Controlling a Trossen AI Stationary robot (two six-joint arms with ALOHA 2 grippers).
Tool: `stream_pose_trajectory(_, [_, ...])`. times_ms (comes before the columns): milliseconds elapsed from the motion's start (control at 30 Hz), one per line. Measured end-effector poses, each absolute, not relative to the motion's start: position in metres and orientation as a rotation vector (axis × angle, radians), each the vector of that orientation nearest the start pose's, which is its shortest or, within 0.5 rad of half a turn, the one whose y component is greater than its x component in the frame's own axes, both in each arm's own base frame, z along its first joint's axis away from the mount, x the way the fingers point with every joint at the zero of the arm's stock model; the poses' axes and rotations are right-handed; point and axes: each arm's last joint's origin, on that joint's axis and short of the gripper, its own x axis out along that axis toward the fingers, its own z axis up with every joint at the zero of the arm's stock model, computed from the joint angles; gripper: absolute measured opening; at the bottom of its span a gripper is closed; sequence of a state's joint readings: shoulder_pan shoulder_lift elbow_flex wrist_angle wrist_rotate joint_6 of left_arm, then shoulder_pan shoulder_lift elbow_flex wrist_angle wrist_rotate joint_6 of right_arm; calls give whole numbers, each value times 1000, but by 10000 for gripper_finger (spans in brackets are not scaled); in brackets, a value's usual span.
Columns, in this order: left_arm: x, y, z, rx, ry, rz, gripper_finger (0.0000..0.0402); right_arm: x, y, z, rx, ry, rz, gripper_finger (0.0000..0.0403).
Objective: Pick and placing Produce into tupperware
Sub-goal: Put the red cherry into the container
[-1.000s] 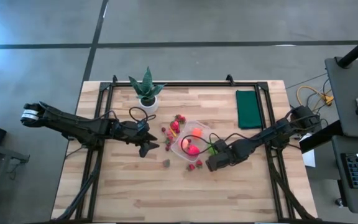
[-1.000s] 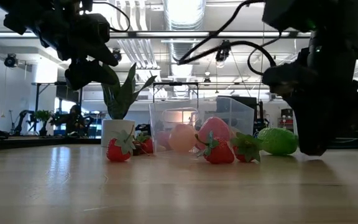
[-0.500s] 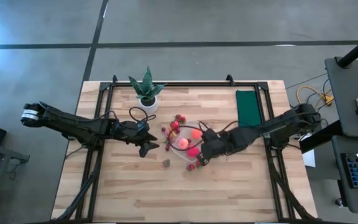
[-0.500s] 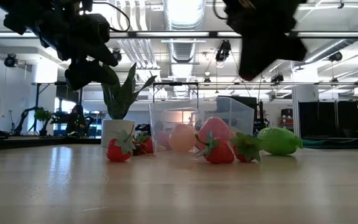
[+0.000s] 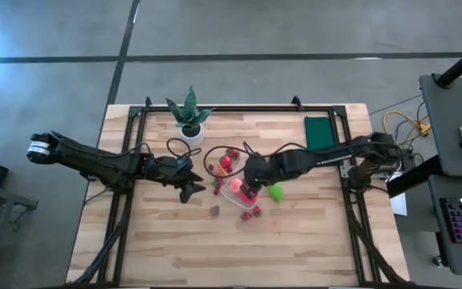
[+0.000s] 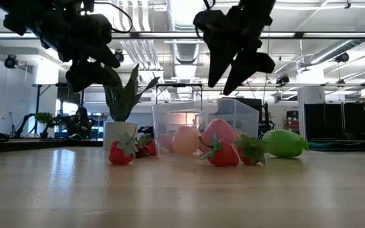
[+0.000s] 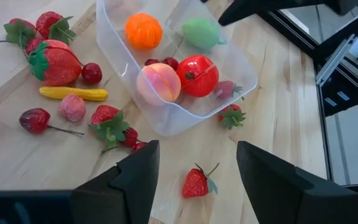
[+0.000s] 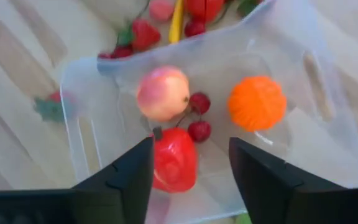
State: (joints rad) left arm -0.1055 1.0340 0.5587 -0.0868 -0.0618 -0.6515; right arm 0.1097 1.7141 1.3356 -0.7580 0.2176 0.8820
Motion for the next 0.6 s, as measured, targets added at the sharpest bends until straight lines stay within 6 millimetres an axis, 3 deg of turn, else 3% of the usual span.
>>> stream_pose_trajectory(167, [211,-18,220,-542,530,199,200,338,29,261,615,881,-650,245])
stream_pose_trajectory(367, [213,-5,218,-264,545,213,200,323,25,283,600,800,-695,272])
stream_pose_trajectory(600, [229,25,185,-203,729,149,200,297,19,300,577,792,-798,283])
